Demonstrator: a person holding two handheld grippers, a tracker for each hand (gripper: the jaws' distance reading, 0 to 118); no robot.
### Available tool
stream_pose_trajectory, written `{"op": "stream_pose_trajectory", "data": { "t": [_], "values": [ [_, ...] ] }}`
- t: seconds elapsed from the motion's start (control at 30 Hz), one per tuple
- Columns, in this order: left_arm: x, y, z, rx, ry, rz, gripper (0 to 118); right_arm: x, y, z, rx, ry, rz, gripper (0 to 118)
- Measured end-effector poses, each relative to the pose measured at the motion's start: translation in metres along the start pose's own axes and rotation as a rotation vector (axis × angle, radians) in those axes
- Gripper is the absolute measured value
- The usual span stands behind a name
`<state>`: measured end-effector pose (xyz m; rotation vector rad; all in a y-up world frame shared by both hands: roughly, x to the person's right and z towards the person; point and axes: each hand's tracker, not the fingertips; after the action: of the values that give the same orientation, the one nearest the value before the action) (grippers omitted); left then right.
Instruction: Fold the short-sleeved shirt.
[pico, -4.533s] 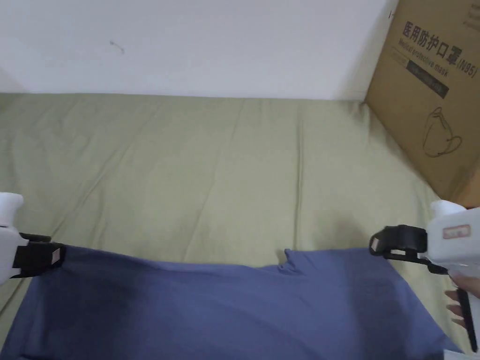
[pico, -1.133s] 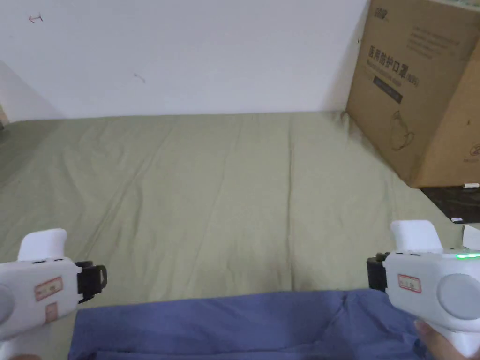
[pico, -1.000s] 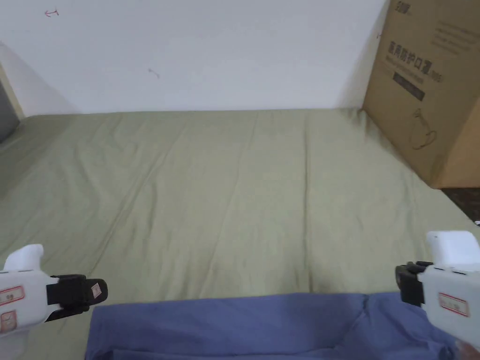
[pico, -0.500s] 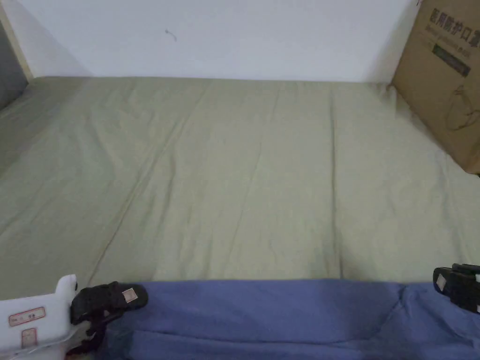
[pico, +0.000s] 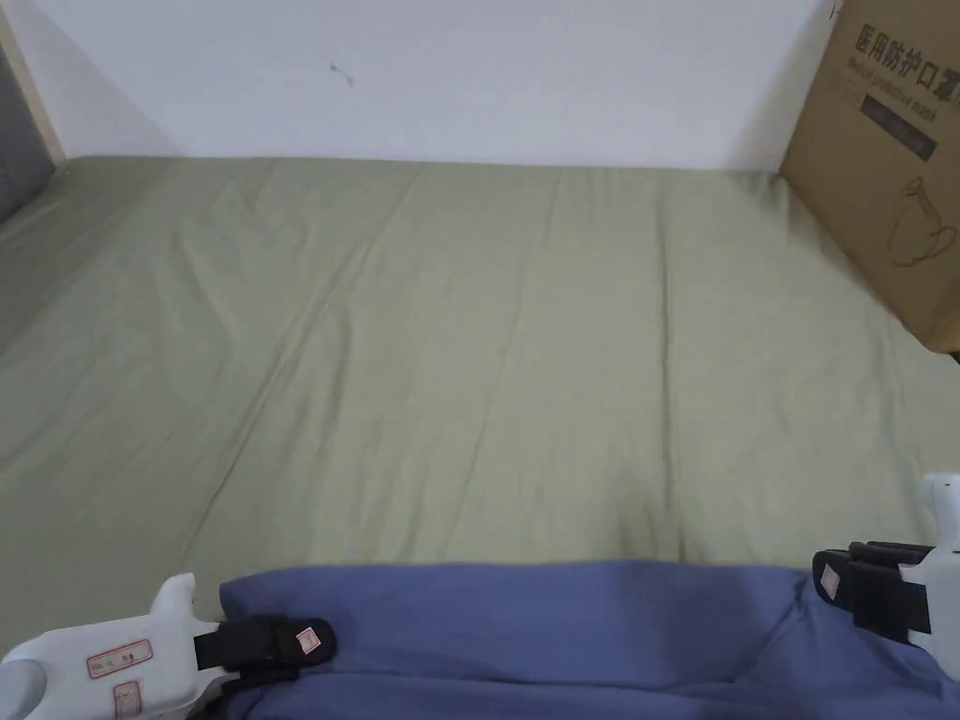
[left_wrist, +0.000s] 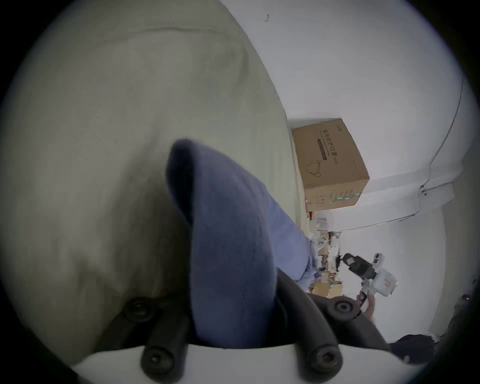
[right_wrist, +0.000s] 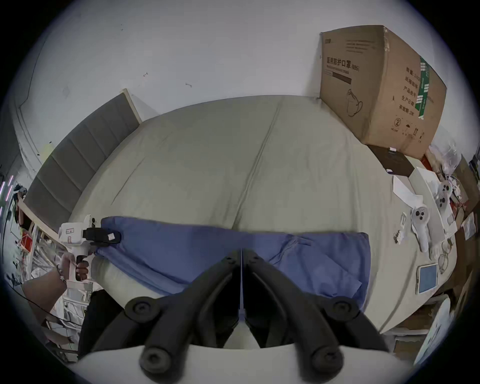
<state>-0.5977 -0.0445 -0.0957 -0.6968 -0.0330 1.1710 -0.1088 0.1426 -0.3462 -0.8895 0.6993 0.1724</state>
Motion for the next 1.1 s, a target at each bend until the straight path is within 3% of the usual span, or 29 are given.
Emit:
{"op": "stream_pose_trajectory", "data": {
  "t": [0.2,0.37,0.43,0.63,0.9,0.97,1.1],
  "values": [
    [0.053,0.000,0.056,0.054,0.226,-0.230,5,0.003,-0.001,0.003,0.007,0.023,-0.002,1],
    [0.096,-0.005,0.093,0.135,0.713,-0.345,5,0.009,-0.003,0.003,0.014,0.042,-0.016,1],
    [0.116,-0.013,0.093,0.152,0.794,-0.451,5,0.011,-0.004,0.003,0.019,0.052,-0.028,1],
    [0.172,-0.032,0.046,0.069,0.550,-0.429,5,0.019,-0.006,0.007,0.029,0.074,-0.061,1],
    [0.200,-0.052,-0.091,-0.178,0.461,-0.436,7,0.038,-0.013,0.015,0.037,0.075,-0.097,1],
    [0.201,-0.057,-0.114,-0.206,0.439,-0.432,18,0.043,-0.015,0.017,0.035,0.073,-0.108,1],
    [0.197,-0.063,-0.133,-0.291,0.330,-0.348,117,0.050,-0.017,0.016,0.035,0.069,-0.127,1]
  ]
}}
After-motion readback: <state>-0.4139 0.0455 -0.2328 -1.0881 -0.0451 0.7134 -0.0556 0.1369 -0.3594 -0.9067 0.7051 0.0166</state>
